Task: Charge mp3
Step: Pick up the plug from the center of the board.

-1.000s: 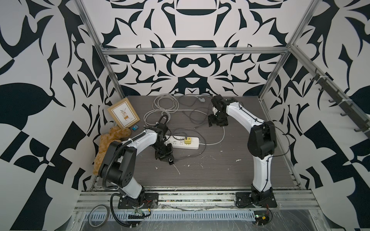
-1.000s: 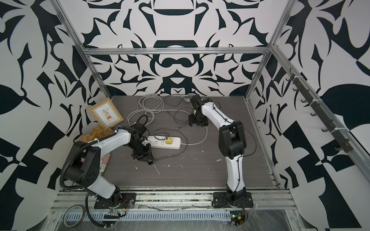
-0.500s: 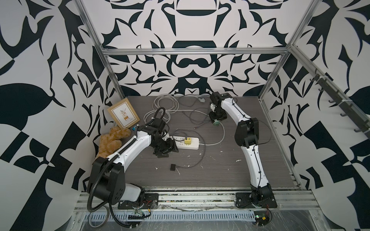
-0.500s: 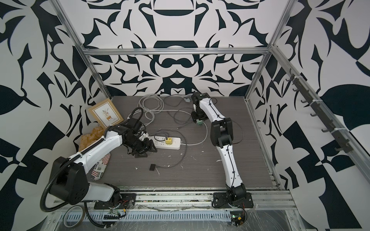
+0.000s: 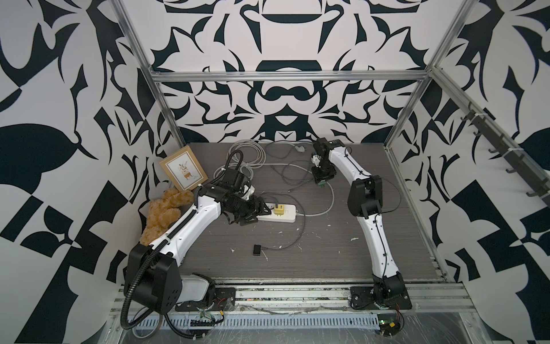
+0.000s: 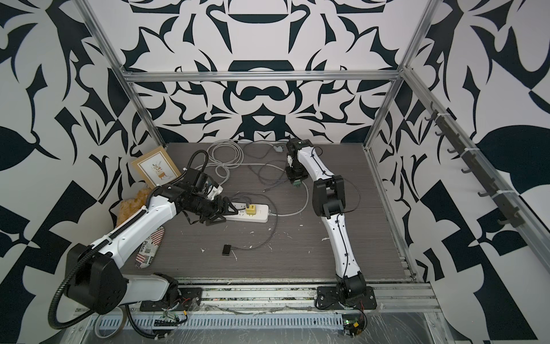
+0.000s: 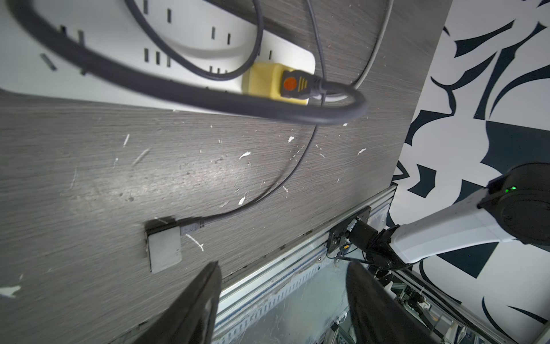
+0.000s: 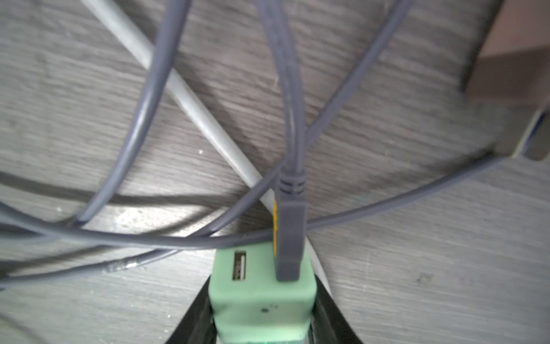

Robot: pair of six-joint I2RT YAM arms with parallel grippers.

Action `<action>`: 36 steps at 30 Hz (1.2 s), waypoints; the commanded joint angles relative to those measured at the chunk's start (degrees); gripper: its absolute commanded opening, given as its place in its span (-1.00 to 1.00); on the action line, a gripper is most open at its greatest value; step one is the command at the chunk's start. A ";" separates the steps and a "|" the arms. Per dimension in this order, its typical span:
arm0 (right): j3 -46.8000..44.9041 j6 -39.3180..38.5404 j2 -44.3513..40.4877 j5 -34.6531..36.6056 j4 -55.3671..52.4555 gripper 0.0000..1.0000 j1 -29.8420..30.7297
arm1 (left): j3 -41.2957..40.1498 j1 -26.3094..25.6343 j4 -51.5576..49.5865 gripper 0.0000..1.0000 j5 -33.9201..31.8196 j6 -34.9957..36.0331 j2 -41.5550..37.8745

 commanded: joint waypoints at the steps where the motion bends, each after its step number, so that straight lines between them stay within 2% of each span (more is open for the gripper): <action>1: -1.64 2.34 -4.31 -1.05 1.26 -0.50 0.21 | 1.43 -1.56 5.36 0.40 1.72 -0.48 0.01; 3: -3.30 4.40 -6.10 -1.54 1.71 -0.58 0.21 | 1.62 -3.58 9.98 0.41 1.25 -1.03 0.37; 6: -7.54 10.41 -13.65 -3.40 2.81 -0.64 0.21 | 1.69 -7.42 18.77 0.46 -0.59 -3.25 1.42; 11: -23.82 28.53 -33.21 -10.17 12.02 -0.67 1.84 | -3.09 -12.18 48.64 0.65 -6.39 -13.41 5.54; 13: -28.60 34.89 -39.25 -11.69 14.28 -0.68 3.44 | -3.16 -13.19 57.32 0.68 -8.99 -14.42 8.77; 17: -31.52 41.68 -45.40 -12.57 14.76 -0.68 7.82 | -0.89 -14.15 71.10 0.68 -7.74 -14.81 15.71; 21: -30.74 44.36 -47.15 -11.38 13.96 -0.70 10.58 | 0.93 -14.55 78.37 0.68 -3.09 -13.58 20.48; 25: -29.64 44.70 -47.81 -9.46 12.04 -0.72 12.30 | -0.62 -14.61 83.80 0.68 -2.83 -11.96 20.93; 28: -30.47 45.23 -48.69 -9.37 12.64 -0.72 12.50 | -0.81 -14.62 86.39 0.60 0.09 -11.56 21.01; 32: -29.35 45.29 -48.55 -9.48 12.83 -0.73 12.50 | -4.56 -14.87 94.15 0.53 4.52 -12.00 20.84; 36: -28.69 45.20 -47.99 -10.15 12.55 -0.74 12.65 | -9.18 -15.57 101.76 0.59 3.61 -10.18 19.34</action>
